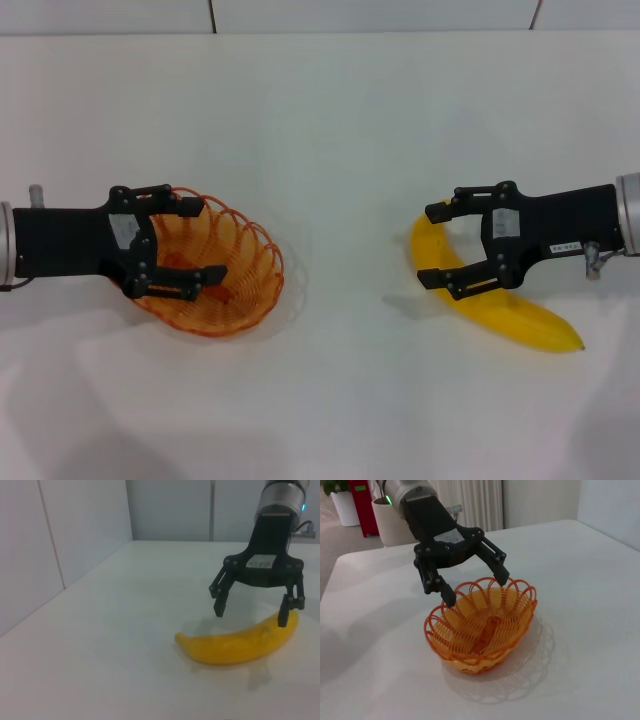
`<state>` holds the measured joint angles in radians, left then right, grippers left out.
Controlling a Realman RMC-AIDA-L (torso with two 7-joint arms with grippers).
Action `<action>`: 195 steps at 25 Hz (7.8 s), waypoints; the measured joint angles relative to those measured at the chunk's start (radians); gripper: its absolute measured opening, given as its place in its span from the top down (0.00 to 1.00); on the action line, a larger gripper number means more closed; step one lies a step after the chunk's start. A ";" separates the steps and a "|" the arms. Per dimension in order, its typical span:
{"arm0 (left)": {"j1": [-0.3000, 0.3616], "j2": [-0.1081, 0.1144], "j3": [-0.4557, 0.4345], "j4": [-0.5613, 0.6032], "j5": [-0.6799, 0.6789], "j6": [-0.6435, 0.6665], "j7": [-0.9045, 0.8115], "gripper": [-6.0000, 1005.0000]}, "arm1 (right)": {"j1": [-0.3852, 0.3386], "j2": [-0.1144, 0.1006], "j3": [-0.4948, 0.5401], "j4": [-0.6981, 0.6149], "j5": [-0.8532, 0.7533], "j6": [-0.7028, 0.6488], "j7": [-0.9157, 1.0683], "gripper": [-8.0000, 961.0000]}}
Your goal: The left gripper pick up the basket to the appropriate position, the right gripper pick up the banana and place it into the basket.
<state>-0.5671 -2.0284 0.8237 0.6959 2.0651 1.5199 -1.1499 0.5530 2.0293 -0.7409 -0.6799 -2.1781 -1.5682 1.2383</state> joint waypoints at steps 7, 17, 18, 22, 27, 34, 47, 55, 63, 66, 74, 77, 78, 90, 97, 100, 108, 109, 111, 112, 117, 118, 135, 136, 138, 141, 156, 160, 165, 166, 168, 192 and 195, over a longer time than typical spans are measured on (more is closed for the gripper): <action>0.003 -0.001 0.000 -0.004 -0.003 0.000 0.000 0.11 | -0.001 0.001 0.000 0.003 0.000 0.006 0.000 0.07; -0.011 0.008 -0.112 0.074 -0.011 0.000 -0.259 0.13 | -0.001 0.000 0.003 0.011 0.012 0.007 -0.002 0.07; -0.011 0.012 -0.116 0.101 -0.008 -0.001 -0.316 0.13 | 0.000 0.000 0.003 0.012 0.012 0.008 -0.002 0.07; -0.026 0.060 -0.105 0.183 0.039 -0.019 -0.574 0.13 | -0.001 0.001 -0.002 0.013 0.012 0.008 -0.003 0.07; -0.090 0.121 -0.104 0.171 0.164 -0.013 -0.767 0.14 | -0.005 0.001 0.001 0.014 0.012 0.008 -0.009 0.07; -0.178 0.088 -0.104 0.146 0.388 -0.039 -0.817 0.15 | 0.003 -0.002 0.005 0.028 0.013 0.011 -0.025 0.08; -0.219 0.007 -0.096 0.096 0.569 -0.160 -0.809 0.18 | 0.000 0.000 0.008 0.030 0.014 0.011 -0.024 0.08; -0.239 0.001 -0.034 0.027 0.568 -0.240 -0.804 0.19 | 0.001 0.000 0.008 0.030 0.013 0.011 -0.024 0.08; -0.228 0.001 -0.037 0.028 0.547 -0.247 -0.789 0.20 | 0.001 0.000 0.007 0.044 0.012 0.035 -0.024 0.08; -0.227 0.001 -0.032 0.027 0.545 -0.248 -0.775 0.21 | 0.001 -0.001 0.007 0.046 0.012 0.035 -0.024 0.08; -0.226 0.001 -0.030 0.025 0.548 -0.248 -0.764 0.50 | 0.002 -0.001 0.008 0.046 0.012 0.036 -0.025 0.09; -0.226 0.001 -0.029 0.025 0.547 -0.248 -0.764 0.65 | 0.001 -0.001 0.008 0.046 0.012 0.036 -0.024 0.09; -0.226 0.001 -0.029 0.027 0.547 -0.247 -0.764 0.68 | 0.001 -0.002 0.008 0.046 0.012 0.036 -0.024 0.09; -0.200 0.016 -0.042 0.099 0.480 -0.118 -0.807 0.90 | 0.001 -0.002 0.006 0.046 0.011 0.036 -0.018 0.09; -0.180 0.018 -0.077 0.097 0.390 -0.121 -0.824 0.91 | 0.003 -0.002 0.006 0.045 0.012 0.036 -0.020 0.09; -0.170 0.012 -0.109 0.090 0.355 -0.148 -0.813 0.92 | 0.004 -0.001 0.003 0.040 0.009 0.036 -0.018 0.09; -0.146 0.005 -0.119 0.036 0.215 -0.237 -0.804 0.92 | 0.004 -0.002 0.008 0.031 0.012 0.035 -0.016 0.09; -0.146 0.001 -0.118 0.020 0.203 -0.263 -0.803 0.92 | 0.004 -0.002 0.008 0.031 0.012 0.035 -0.016 0.09; -0.151 -0.001 -0.117 -0.030 0.188 -0.319 -0.803 0.92 | 0.004 -0.002 0.007 0.031 0.012 0.036 -0.016 0.09; -0.154 -0.001 -0.117 -0.045 0.185 -0.332 -0.803 0.92 | 0.004 -0.002 0.005 0.031 0.012 0.036 -0.016 0.09; -0.170 -0.001 -0.116 -0.142 0.171 -0.426 -0.802 0.92 | 0.004 -0.003 0.005 0.031 0.012 0.036 -0.016 0.09; -0.172 -0.002 -0.115 -0.155 0.170 -0.435 -0.802 0.92 | 0.004 -0.003 0.005 0.031 0.012 0.036 -0.016 0.09; -0.184 -0.009 -0.106 -0.219 0.157 -0.489 -0.788 0.92 | 0.007 -0.003 0.002 0.031 0.012 0.036 -0.016 0.10; -0.184 -0.009 -0.106 -0.219 0.156 -0.490 -0.788 0.91 | 0.007 -0.003 0.002 0.031 0.012 0.036 -0.016 0.10; -0.184 -0.009 -0.106 -0.219 0.156 -0.490 -0.788 0.91 | 0.007 -0.003 0.002 0.031 0.012 0.036 -0.016 0.10; -0.184 -0.009 -0.106 -0.222 0.156 -0.490 -0.788 0.91 | 0.007 -0.003 0.002 0.031 0.012 0.036 -0.016 0.10; -0.145 -0.007 -0.106 -0.123 0.111 -0.432 -0.659 0.50 | 0.006 0.000 0.008 0.031 0.012 0.047 -0.016 0.10; -0.099 -0.008 -0.106 -0.056 0.051 -0.359 -0.520 0.49 | 0.005 0.002 0.010 0.031 0.013 0.054 -0.016 0.10; -0.023 -0.009 -0.106 -0.032 -0.075 -0.265 -0.253 0.49 | -0.006 0.003 0.014 0.031 0.058 0.077 -0.016 0.10; -0.007 -0.009 -0.106 -0.032 -0.091 -0.250 -0.225 0.49 | -0.007 0.003 0.015 0.031 0.064 0.077 -0.016 0.10; 0.038 -0.008 -0.108 -0.032 -0.111 -0.210 -0.152 0.49 | -0.008 0.003 0.015 0.028 0.080 0.077 -0.016 0.10; 0.158 -0.005 -0.105 -0.224 -0.204 -0.186 0.198 0.49 | -0.229 0.020 -0.531 -0.762 -0.044 0.108 0.763 0.10; 0.149 -0.004 -0.105 -0.249 -0.204 -0.214 0.202 0.49 | -0.232 0.019 -0.609 -0.790 -0.130 0.133 0.861 0.10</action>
<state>-0.4179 -2.0326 0.7188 0.4467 1.8616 1.3057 -0.9479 0.3214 2.0483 -1.3503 -1.4695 -2.3081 -1.4357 2.0988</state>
